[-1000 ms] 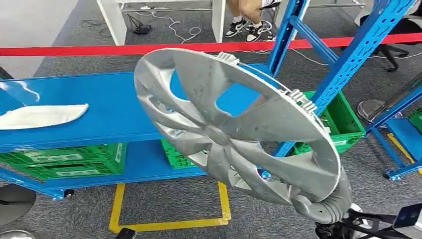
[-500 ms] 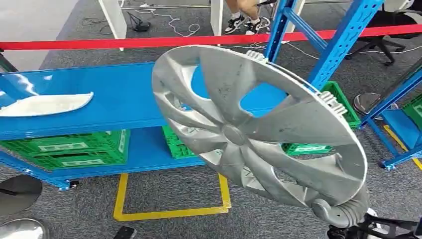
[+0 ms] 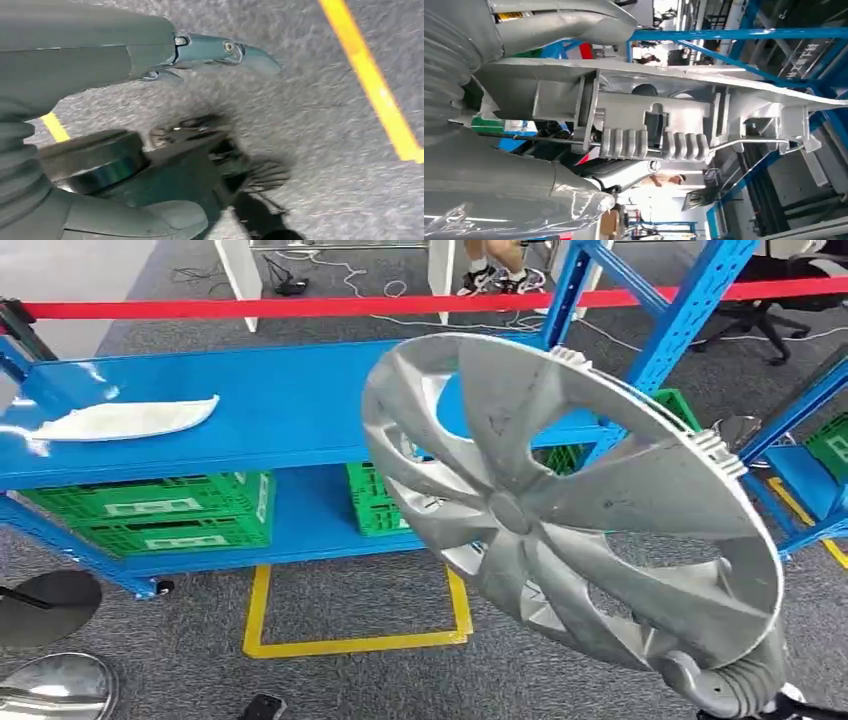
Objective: Take the parts from the cabinet and place them on the table.
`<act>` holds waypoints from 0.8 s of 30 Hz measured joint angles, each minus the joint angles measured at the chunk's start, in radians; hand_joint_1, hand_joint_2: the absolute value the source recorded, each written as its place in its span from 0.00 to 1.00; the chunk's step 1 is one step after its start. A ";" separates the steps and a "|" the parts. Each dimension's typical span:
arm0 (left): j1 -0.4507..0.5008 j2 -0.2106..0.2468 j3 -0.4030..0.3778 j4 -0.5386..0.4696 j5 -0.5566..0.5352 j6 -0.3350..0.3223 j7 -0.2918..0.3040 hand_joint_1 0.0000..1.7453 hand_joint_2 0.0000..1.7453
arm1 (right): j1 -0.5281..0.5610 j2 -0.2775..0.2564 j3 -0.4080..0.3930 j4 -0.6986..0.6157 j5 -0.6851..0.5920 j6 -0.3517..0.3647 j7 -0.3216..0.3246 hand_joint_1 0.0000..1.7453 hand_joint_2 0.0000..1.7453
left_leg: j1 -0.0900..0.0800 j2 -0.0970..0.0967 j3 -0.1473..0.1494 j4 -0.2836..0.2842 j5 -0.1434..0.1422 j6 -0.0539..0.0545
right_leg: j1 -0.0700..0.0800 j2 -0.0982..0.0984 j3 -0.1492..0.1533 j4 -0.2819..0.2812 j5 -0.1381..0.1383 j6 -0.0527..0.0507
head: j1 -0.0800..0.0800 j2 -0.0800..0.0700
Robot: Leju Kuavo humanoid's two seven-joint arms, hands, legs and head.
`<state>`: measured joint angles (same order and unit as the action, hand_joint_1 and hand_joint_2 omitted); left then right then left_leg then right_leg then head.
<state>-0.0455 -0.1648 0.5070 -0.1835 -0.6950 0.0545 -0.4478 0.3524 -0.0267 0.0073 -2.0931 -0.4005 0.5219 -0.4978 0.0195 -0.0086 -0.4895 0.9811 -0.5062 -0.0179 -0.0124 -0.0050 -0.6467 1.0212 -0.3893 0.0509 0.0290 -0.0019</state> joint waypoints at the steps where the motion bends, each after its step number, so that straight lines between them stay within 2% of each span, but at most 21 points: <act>1: 0.000 -0.001 0.000 0.000 -0.003 0.000 0.004 0.00 1.00 | 0.016 0.001 -0.005 -0.005 0.005 0.000 0.001 1.00 1.00 | -0.001 0.001 -0.008 0.000 0.009 0.013 | 0.000 0.000 -0.019 0.028 -0.052 0.004 | 0.002 0.000; 3: -0.002 -0.001 -0.002 0.000 -0.007 0.000 0.006 0.00 1.00 | 0.034 0.002 -0.023 -0.022 0.016 0.000 0.001 1.00 1.00 | -0.005 0.002 -0.030 0.000 0.027 0.026 | 0.001 0.001 -0.049 0.166 -0.170 0.010 | 0.005 0.000; 4: -0.003 -0.001 -0.005 0.000 -0.008 -0.001 0.007 0.00 1.00 | 0.039 0.003 -0.030 -0.030 0.019 0.002 0.001 1.00 1.00 | -0.008 0.002 -0.042 0.001 0.038 0.028 | 0.001 0.001 -0.065 0.247 -0.209 0.011 | 0.008 0.000; 5: -0.004 -0.001 -0.008 0.000 -0.010 -0.002 0.009 0.00 1.00 | 0.042 0.003 -0.036 -0.035 0.020 0.003 0.001 1.00 1.00 | -0.011 0.004 -0.056 0.002 0.048 0.029 | 0.001 0.001 -0.072 0.303 -0.217 0.010 | 0.008 0.000; 6: -0.005 -0.001 -0.009 0.000 -0.011 -0.003 0.013 0.00 1.00 | 0.045 0.006 -0.042 -0.040 0.021 0.004 0.001 1.00 1.00 | -0.013 0.006 -0.069 0.002 0.058 0.028 | 0.001 0.001 -0.060 0.316 -0.193 0.007 | 0.008 0.000; 7: -0.006 -0.001 -0.010 0.000 -0.014 -0.003 0.015 0.00 1.00 | 0.049 0.007 -0.046 -0.043 0.022 0.005 0.001 1.00 1.00 | -0.014 0.006 -0.080 0.003 0.067 0.028 | 0.002 0.001 -0.029 0.291 -0.154 0.003 | 0.008 0.000; 8: -0.007 -0.001 -0.012 0.000 -0.015 -0.004 0.015 0.00 1.00 | 0.052 0.008 -0.048 -0.046 0.023 0.005 0.001 1.00 1.00 | -0.016 0.006 -0.090 0.003 0.076 0.027 | 0.004 0.001 0.022 0.229 -0.114 -0.003 | 0.007 0.000; 9: -0.008 -0.001 -0.014 0.000 -0.016 -0.004 0.015 0.00 1.00 | 0.052 0.008 -0.050 -0.050 0.023 0.005 0.002 1.00 1.00 | -0.016 0.006 -0.099 0.003 0.085 0.025 | 0.006 0.002 0.084 0.142 -0.093 -0.009 | 0.008 0.000; 11: -0.010 -0.002 -0.016 0.000 -0.016 -0.004 0.016 0.00 1.00 | 0.051 0.010 -0.055 -0.060 0.023 0.005 0.002 1.00 1.00 | -0.021 0.005 -0.109 0.006 0.099 0.015 | 0.012 0.006 0.205 -0.033 -0.137 -0.017 | 0.007 0.000; 12: -0.011 -0.002 -0.016 0.000 -0.016 -0.004 0.016 0.00 1.00 | 0.051 0.011 -0.057 -0.063 0.024 0.005 0.001 1.00 1.00 | -0.020 0.005 -0.113 0.005 0.111 0.008 | 0.012 0.006 0.206 -0.055 -0.147 -0.013 | 0.006 0.000; 13: -0.012 -0.002 -0.016 0.000 -0.017 -0.004 0.017 0.00 1.00 | 0.052 0.015 -0.061 -0.064 0.026 0.006 -0.003 1.00 1.00 | -0.017 0.006 -0.118 0.003 0.122 0.003 | 0.016 0.008 0.197 -0.049 -0.141 -0.014 | 0.008 0.000; 14: -0.013 -0.002 -0.016 0.000 -0.018 -0.003 0.018 0.00 1.00 | 0.053 0.018 -0.067 -0.065 0.027 0.009 -0.007 1.00 1.00 | -0.016 0.006 -0.120 0.000 0.131 -0.004 | 0.018 0.008 0.184 -0.045 -0.134 -0.018 | 0.006 0.000; 15: -0.012 -0.002 -0.016 0.000 -0.020 -0.003 0.020 0.00 1.00 | 0.053 0.021 -0.071 -0.065 0.031 0.010 -0.007 1.00 1.00 | -0.017 0.006 -0.128 0.002 0.127 -0.010 | 0.010 0.004 0.174 -0.051 -0.120 -0.029 | 0.008 0.000; 16: -0.013 -0.002 -0.016 0.000 -0.024 -0.003 0.022 0.00 1.00 | 0.054 0.025 -0.074 -0.068 0.034 0.011 -0.007 1.00 1.00 | -0.015 0.006 -0.133 0.014 0.093 -0.015 | 0.010 0.001 0.165 -0.051 -0.113 -0.036 | 0.006 0.000; 17: -0.013 -0.001 -0.017 0.000 -0.026 -0.003 0.024 0.00 1.00 | 0.056 0.030 -0.077 -0.073 0.037 0.011 -0.007 1.00 1.00 | -0.015 0.006 -0.147 0.062 0.024 -0.019 | 0.010 0.000 0.149 -0.051 -0.103 -0.045 | 0.004 0.000; 18: -0.013 -0.001 -0.017 0.000 -0.026 -0.002 0.026 0.00 1.00 | 0.057 0.034 -0.080 -0.077 0.041 0.012 -0.006 1.00 1.00 | -0.015 0.006 -0.166 0.137 -0.041 -0.023 | 0.010 0.000 0.141 -0.050 -0.091 -0.048 | 0.003 0.000; 19: -0.014 0.000 -0.017 0.000 -0.026 -0.002 0.027 0.00 1.00 | 0.057 0.037 -0.082 -0.081 0.043 0.013 -0.005 1.00 1.00 | -0.015 0.006 -0.182 0.209 -0.088 -0.025 | 0.011 0.000 0.130 -0.050 -0.079 -0.050 | 0.004 0.000; 20: -0.015 0.000 -0.017 0.000 -0.022 -0.002 0.027 0.00 1.00 | 0.058 0.040 -0.084 -0.081 0.044 0.013 -0.003 1.00 1.00 | -0.015 0.006 -0.193 0.274 -0.104 -0.026 | 0.012 0.000 0.114 -0.048 -0.066 -0.051 | 0.003 0.000; 21: -0.015 0.000 -0.016 0.000 -0.016 -0.003 0.027 0.00 1.00 | 0.059 0.043 -0.085 -0.081 0.044 0.012 0.001 1.00 1.00 | -0.015 0.006 -0.192 0.310 -0.084 -0.026 | 0.013 0.000 0.098 -0.046 -0.056 -0.051 | 0.004 0.000; 22: -0.016 0.000 -0.016 0.000 -0.016 -0.005 0.026 0.00 1.00 | 0.061 0.046 -0.086 -0.081 0.043 0.012 0.004 1.00 1.00 | -0.015 0.006 -0.174 0.305 -0.043 -0.025 | 0.013 0.001 0.082 -0.043 -0.047 -0.050 | 0.003 0.000; 24: -0.018 0.000 -0.016 0.000 -0.018 -0.011 0.018 0.00 1.00 | 0.060 0.049 -0.087 -0.081 0.043 0.012 0.010 1.00 1.00 | -0.017 0.006 -0.091 0.196 0.043 -0.018 | 0.014 0.001 0.051 -0.033 -0.031 -0.044 | 0.003 0.000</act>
<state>-0.0638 -0.1648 0.4906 -0.1835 -0.7133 0.0431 -0.4302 0.4129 0.0225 -0.0801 -2.1736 -0.3578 0.5337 -0.4879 0.0028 -0.0025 -0.5804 1.1775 -0.4632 -0.0361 0.0014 -0.0041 -0.5961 0.9878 -0.4202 0.0072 0.0320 -0.0016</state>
